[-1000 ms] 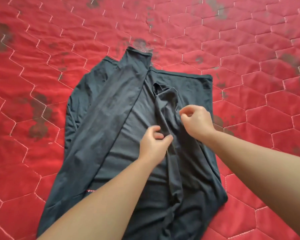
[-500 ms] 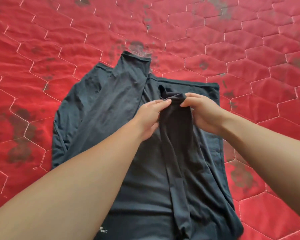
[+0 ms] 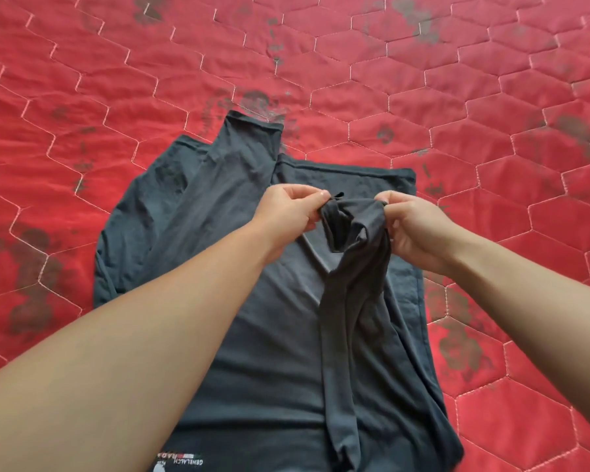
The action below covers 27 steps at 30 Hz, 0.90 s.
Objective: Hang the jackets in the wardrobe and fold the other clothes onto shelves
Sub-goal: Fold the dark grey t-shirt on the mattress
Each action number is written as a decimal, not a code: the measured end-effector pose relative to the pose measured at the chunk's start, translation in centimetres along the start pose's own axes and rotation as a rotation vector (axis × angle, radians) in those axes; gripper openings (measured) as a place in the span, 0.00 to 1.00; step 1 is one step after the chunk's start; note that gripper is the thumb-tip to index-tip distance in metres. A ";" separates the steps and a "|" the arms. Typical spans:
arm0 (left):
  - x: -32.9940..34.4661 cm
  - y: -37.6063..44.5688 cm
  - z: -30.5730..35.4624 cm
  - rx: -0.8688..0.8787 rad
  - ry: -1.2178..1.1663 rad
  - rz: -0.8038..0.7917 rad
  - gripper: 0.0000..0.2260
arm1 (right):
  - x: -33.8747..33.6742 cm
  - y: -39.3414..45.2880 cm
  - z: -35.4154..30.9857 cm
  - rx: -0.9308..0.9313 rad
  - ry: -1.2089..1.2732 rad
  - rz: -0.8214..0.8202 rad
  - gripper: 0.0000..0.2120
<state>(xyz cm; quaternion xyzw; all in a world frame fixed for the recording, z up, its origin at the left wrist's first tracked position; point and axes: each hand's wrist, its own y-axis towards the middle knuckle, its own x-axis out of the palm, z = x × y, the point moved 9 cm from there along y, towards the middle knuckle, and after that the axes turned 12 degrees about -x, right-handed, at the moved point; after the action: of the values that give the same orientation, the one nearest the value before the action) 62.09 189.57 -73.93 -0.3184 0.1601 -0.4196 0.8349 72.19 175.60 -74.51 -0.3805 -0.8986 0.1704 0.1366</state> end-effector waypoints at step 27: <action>-2.7 -0.8 -7.0 0.123 1.291 0.246 0.29 | 2.1 -3.0 1.6 -0.475 -1.498 -0.072 0.31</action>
<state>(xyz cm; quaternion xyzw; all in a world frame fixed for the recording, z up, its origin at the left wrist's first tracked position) 56.27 188.58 -78.57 0.0660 0.6396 -0.4360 0.6297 68.21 174.84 -74.50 -0.1541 -0.7754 0.1803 -0.5853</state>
